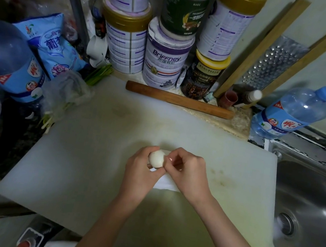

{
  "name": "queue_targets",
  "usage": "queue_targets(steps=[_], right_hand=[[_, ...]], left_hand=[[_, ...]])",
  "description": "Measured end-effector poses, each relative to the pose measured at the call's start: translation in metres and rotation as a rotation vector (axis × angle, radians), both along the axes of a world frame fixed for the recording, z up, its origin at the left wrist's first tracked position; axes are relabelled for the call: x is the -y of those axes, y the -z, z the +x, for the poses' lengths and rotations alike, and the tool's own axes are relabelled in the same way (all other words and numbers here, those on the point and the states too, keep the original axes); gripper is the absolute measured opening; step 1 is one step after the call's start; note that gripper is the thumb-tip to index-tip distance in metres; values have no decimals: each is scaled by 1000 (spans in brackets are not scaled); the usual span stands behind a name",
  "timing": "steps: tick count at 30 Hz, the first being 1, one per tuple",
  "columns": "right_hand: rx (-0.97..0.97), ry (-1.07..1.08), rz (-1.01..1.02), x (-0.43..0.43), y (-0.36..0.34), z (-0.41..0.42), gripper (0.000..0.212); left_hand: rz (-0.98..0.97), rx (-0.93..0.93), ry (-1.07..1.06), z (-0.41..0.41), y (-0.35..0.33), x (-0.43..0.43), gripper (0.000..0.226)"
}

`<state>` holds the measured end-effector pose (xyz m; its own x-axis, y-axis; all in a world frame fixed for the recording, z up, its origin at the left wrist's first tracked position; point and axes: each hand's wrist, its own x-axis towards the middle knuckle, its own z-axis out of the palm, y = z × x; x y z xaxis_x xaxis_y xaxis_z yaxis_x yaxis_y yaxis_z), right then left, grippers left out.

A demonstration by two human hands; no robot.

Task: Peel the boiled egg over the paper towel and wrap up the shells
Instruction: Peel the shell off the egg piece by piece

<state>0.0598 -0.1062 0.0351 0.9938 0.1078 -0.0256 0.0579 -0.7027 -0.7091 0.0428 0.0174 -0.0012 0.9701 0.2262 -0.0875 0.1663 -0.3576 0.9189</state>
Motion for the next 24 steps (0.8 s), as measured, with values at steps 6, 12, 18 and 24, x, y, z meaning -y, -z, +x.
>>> queue_targets(steps=[6,12,18,24], right_hand=[[-48,-8,9,6,3,6,11],[-85,111,19,7,11,7,10],[-125,123,-1,10,16,7,11],[-147,174,-37,13,21,8,12]], left_hand=[[-75,-61,-23,-1,0,-2,48],[-212,-112,-41,1,1,-3,48],[-356,-134,-67,0,4,-6,47],[-533,-167,-87,1,7,-10,43]])
